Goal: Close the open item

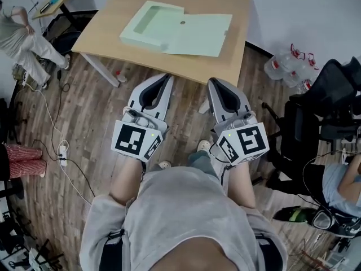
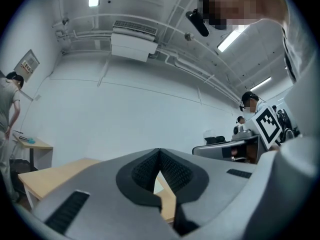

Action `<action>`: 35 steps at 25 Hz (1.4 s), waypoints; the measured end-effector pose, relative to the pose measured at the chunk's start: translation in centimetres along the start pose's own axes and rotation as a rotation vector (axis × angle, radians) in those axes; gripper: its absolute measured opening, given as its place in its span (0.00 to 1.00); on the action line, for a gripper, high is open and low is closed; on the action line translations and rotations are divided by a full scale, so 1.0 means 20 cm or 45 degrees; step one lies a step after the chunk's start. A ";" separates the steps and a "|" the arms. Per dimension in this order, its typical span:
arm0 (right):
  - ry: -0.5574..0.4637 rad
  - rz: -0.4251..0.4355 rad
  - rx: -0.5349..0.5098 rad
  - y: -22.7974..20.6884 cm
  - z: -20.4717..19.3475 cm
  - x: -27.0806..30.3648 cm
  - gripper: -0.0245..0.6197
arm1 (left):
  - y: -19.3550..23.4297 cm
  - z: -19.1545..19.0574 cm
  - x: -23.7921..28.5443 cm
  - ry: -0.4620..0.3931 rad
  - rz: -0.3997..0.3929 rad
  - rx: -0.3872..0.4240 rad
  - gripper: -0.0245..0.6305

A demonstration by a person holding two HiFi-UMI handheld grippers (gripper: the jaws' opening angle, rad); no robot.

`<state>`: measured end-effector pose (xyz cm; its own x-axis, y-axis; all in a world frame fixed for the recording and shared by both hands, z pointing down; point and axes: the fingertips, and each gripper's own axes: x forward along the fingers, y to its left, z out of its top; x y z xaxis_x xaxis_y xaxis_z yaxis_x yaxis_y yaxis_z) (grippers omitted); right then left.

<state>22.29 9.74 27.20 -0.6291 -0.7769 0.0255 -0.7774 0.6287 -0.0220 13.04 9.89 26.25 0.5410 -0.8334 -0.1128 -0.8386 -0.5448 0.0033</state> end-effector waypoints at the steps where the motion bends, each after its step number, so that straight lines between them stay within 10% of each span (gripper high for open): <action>1: 0.001 0.022 -0.001 -0.04 0.01 0.01 0.06 | -0.01 0.00 0.04 -0.002 0.015 0.003 0.06; 35: 0.072 0.366 0.062 -0.92 -0.17 0.15 0.06 | -0.24 -0.19 0.73 0.039 0.417 0.015 0.06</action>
<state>34.76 -3.99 31.04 -0.8237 -0.5631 0.0670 -0.5670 0.8194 -0.0843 25.23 -0.02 28.44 0.2441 -0.9666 -0.0777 -0.9689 -0.2465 0.0232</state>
